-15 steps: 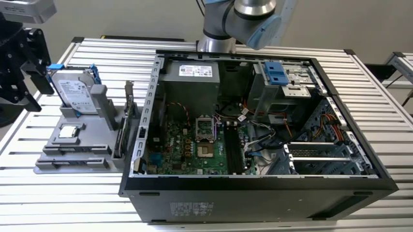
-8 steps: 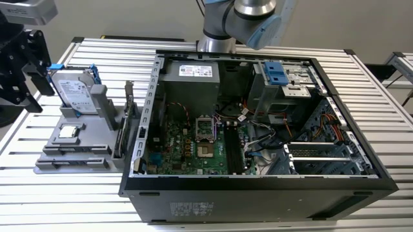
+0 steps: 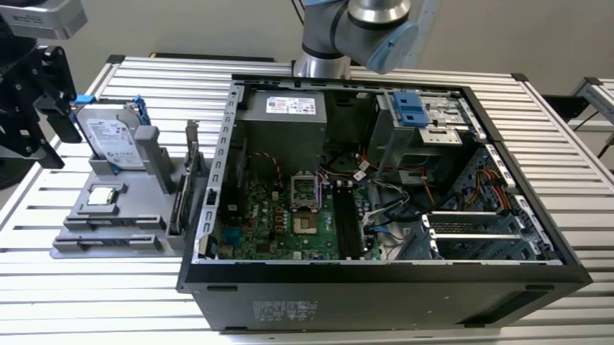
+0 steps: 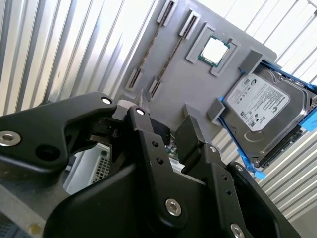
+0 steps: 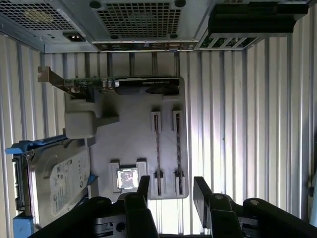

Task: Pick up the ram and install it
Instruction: 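Pick up the ram and move it above insertion slot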

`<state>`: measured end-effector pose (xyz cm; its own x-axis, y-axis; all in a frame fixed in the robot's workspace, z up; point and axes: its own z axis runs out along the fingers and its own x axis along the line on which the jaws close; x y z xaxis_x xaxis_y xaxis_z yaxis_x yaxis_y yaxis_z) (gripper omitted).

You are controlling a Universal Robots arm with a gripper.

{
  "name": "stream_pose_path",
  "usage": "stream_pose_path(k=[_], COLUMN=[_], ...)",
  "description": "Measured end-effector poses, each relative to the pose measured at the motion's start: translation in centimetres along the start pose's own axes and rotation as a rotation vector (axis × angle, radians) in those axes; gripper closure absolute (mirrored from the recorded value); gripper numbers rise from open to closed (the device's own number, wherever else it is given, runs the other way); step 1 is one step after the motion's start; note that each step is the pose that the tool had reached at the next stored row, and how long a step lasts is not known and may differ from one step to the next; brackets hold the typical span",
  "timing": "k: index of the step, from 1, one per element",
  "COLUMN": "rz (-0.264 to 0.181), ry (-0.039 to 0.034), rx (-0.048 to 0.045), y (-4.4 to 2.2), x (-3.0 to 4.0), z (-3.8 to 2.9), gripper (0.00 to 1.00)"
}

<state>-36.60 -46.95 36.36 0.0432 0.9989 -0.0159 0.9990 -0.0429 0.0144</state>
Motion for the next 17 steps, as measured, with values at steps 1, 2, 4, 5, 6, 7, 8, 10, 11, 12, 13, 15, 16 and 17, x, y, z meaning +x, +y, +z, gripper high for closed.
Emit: stream_pose_path(k=[1, 2, 4, 5, 6, 7, 8, 10, 11, 12, 13, 15, 16, 17], rz=[0.0, -0.001, -0.002, -0.002, -0.002, -0.002, -0.002, -0.002, -0.002, -0.002, -0.002, -0.003, -0.003, -0.003], ry=[0.0, 0.0001, 0.0, 0.0, -0.0001, -0.0002, -0.0001, -0.0001, 0.0001, 0.0001, 0.0001, -0.0001, -0.0001, -0.0001], rx=[0.0, 0.0, 0.0001, 0.0001, 0.0001, 0.0005, 0.0006, 0.0008, 0.0007, 0.0005, 0.0006, 0.0007, 0.0007, 0.0007], y=[0.0, 0.0, 0.0, 0.0, 0.0, -0.01, -0.01, -0.01, -0.01, -0.01, -0.01, -0.01, -0.01, -0.01], x=[0.0, 0.0, 0.0, 0.0, 0.0, 0.0, 0.0, 0.01, 0.01, 0.01, 0.01, 0.01, 0.01, 0.01], z=[0.03, 0.06, 0.12, 0.14, 0.14, 0.14, 0.15, 0.16, 0.2, 0.25, 0.32, 0.45, 0.51, 0.57], gripper=[0.0, 0.0, 0.0, 0.0, 0.0, 0.0, 0.0, 0.0, 0.0, 0.0, 0.0, 0.0, 0.0, 0.0])
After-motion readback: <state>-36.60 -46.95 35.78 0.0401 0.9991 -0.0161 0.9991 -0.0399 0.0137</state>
